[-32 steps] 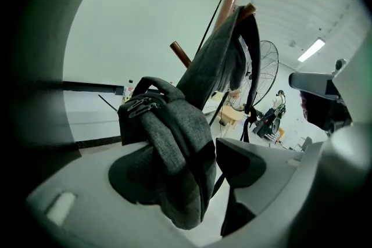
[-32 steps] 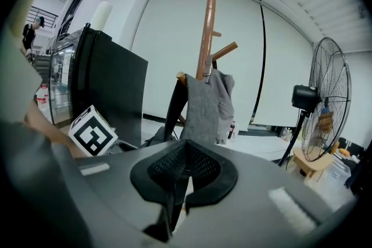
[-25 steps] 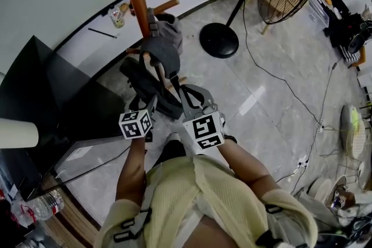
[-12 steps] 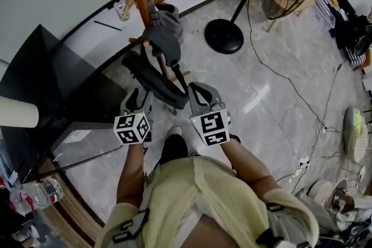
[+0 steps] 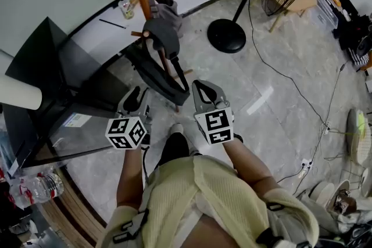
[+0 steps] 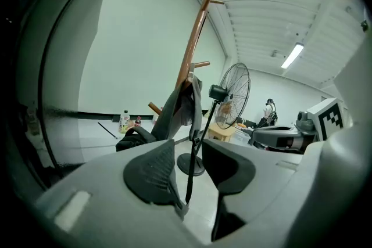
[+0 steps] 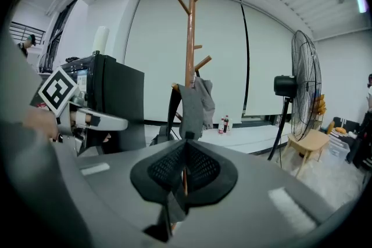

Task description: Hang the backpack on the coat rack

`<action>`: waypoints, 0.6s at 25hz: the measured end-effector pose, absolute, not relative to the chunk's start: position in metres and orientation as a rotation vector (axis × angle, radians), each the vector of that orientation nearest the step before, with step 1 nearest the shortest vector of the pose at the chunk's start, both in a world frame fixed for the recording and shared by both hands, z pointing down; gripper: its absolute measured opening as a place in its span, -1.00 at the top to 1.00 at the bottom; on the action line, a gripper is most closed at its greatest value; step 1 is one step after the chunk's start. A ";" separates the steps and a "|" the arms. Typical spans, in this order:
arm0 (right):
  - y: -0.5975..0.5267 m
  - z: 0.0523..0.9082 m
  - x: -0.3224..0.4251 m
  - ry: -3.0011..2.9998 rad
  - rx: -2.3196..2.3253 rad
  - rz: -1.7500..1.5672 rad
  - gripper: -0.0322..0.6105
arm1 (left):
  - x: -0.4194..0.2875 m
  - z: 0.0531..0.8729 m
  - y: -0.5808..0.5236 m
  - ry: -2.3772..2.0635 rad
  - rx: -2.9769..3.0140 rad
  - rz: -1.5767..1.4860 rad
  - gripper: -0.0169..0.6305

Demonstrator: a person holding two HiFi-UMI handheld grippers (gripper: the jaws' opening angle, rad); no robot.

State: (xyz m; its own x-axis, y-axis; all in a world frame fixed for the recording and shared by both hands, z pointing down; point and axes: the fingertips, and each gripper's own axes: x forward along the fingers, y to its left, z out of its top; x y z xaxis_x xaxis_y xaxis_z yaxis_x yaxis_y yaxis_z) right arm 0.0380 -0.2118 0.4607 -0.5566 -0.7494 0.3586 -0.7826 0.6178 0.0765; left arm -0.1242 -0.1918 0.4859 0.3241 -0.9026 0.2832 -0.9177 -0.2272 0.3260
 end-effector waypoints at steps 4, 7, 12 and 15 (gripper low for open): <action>-0.202 0.459 0.038 -2.499 1.227 0.128 0.89 | -0.125 0.484 -0.180 -1.599 2.137 0.010 0.58; -0.193 0.455 0.038 -2.516 1.219 0.120 0.89 | -0.122 0.479 -0.168 -1.591 2.141 -0.001 0.61; -0.182 0.447 0.045 -2.526 1.223 0.130 0.89 | -0.121 0.463 -0.152 -1.623 2.134 -0.046 0.73; -0.176 0.439 0.047 -2.551 1.229 0.129 0.89 | -0.120 0.449 -0.140 -1.658 2.144 -0.074 0.86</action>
